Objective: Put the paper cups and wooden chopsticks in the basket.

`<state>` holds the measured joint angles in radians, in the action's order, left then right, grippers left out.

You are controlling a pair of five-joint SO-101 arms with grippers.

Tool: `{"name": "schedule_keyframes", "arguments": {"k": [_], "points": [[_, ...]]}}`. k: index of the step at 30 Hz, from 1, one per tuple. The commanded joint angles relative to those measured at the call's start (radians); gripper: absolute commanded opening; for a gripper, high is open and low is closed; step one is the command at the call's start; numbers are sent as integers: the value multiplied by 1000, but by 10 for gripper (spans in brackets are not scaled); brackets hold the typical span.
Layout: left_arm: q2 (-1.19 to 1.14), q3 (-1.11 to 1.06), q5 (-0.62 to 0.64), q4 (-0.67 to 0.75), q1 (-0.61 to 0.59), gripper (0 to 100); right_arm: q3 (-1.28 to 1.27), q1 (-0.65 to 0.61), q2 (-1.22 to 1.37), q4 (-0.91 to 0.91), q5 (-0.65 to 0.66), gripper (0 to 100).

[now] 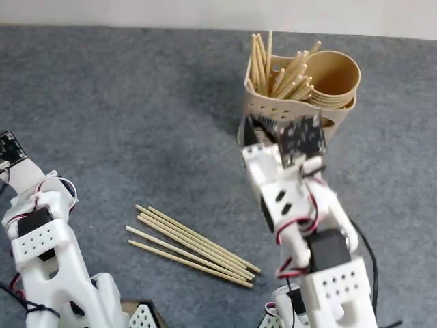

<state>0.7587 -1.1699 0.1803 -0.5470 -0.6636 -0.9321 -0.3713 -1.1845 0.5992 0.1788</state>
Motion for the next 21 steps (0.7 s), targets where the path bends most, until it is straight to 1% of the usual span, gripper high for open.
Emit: {"name": "schedule_keyframes", "arguments": {"k": [1, 4, 8, 10, 14, 21], "points": [[25, 10, -3, 18, 18, 8, -114, -4, -165, 25, -5, 5], [27, 22, -2, 20, 22, 8, -219, -4, -285, 91, -3, 5], [27, 85, -2, 5, 116, 8, -329, 42, -433, 203, -3, 5], [27, 127, -5, -37, 168, 8, -371, 87, -510, 249, -3, 5], [27, 237, -120, -170, 278, 8, -466, 165, -654, 346, -3, 5], [27, 371, -342, -339, 470, 8, -549, 275, -653, 444, -9, 5]]}}
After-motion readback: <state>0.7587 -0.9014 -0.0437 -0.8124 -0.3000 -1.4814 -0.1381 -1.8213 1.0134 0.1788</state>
